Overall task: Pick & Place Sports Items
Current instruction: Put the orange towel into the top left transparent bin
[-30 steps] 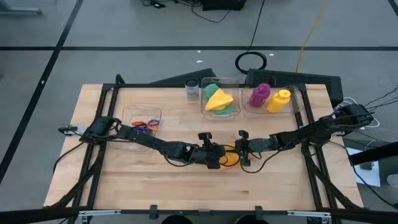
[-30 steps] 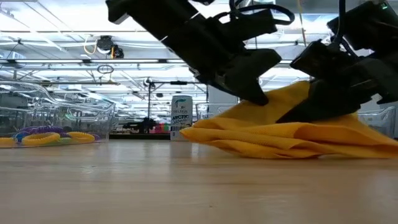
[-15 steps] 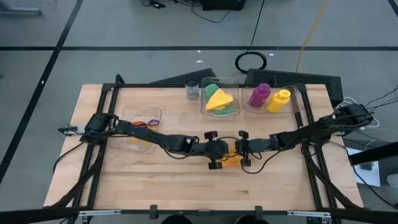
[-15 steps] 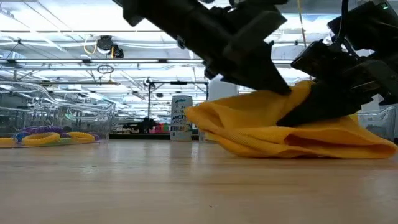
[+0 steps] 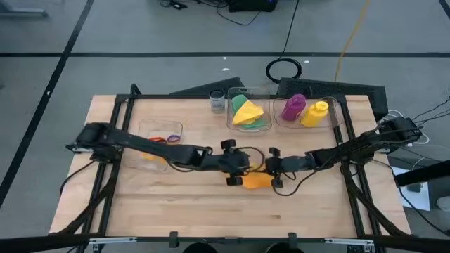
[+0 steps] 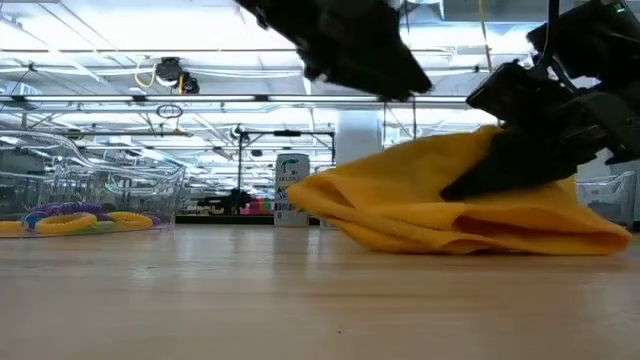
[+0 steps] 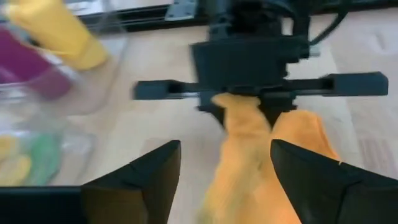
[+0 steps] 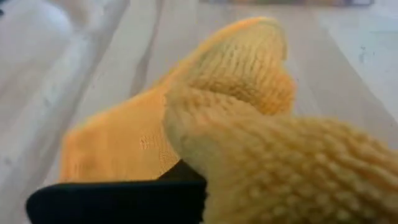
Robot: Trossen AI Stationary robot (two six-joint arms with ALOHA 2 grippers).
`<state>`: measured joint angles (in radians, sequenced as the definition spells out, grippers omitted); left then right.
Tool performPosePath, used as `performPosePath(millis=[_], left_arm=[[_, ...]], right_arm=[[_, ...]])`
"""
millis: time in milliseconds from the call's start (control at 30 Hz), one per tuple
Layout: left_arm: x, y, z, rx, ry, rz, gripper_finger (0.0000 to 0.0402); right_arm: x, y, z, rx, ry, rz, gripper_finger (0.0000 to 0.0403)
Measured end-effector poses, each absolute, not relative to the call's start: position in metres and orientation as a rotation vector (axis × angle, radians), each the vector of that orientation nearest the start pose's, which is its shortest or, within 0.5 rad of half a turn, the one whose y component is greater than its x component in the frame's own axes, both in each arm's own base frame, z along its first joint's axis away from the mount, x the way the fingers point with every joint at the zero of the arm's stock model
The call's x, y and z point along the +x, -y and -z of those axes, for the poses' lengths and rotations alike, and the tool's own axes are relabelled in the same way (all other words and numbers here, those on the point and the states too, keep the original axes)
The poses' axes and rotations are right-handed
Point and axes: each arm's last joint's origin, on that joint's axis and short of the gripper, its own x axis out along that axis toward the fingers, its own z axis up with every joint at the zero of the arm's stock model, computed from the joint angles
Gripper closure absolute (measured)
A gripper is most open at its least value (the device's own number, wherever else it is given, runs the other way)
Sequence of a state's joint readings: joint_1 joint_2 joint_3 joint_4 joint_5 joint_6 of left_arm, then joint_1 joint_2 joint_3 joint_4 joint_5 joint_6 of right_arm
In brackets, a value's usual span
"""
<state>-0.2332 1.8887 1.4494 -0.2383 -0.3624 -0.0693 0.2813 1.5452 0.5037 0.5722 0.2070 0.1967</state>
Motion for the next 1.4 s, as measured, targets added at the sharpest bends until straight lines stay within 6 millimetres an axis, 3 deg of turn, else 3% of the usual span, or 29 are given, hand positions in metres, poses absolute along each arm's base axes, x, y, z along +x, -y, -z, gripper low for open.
performPosePath(millis=[333, 467, 567, 767, 1000, 1167, 1300, 1400], left_arm=[[0.373, 0.097, -0.306, 0.124, -0.574, -0.13, 0.019], [0.361, 0.106, -0.314, 0.136, -0.528, -0.122, 0.019], [0.354, 0.11, -0.303, 0.125, -0.494, -0.129, 0.019], [0.342, 0.111, -0.259, 0.066, -0.45, -0.125, 0.019], [0.328, 0.121, -0.226, 0.047, -0.407, -0.085, 0.019], [0.315, 0.137, -0.222, 0.077, -0.401, -0.046, 0.019], [0.309, 0.148, -0.223, 0.101, -0.406, -0.017, 0.019], [0.302, 0.153, -0.228, 0.125, -0.388, -0.025, 0.019]], right_arm=[[0.272, -0.071, -0.159, 0.121, -0.29, -0.07, 0.0403], [0.276, -0.064, -0.166, 0.157, -0.216, -0.095, 0.0403], [0.279, -0.052, -0.171, 0.177, -0.166, -0.081, 0.0403], [0.289, -0.019, -0.183, 0.259, -0.103, -0.115, 0.0403], [0.308, 0.031, -0.217, 0.327, -0.068, -0.152, 0.0403], [0.304, 0.065, -0.253, 0.284, -0.113, -0.029, 0.0403], [0.287, 0.092, -0.282, 0.248, -0.115, 0.127, 0.0403], [0.273, 0.112, -0.293, 0.247, -0.104, 0.214, 0.0403]])
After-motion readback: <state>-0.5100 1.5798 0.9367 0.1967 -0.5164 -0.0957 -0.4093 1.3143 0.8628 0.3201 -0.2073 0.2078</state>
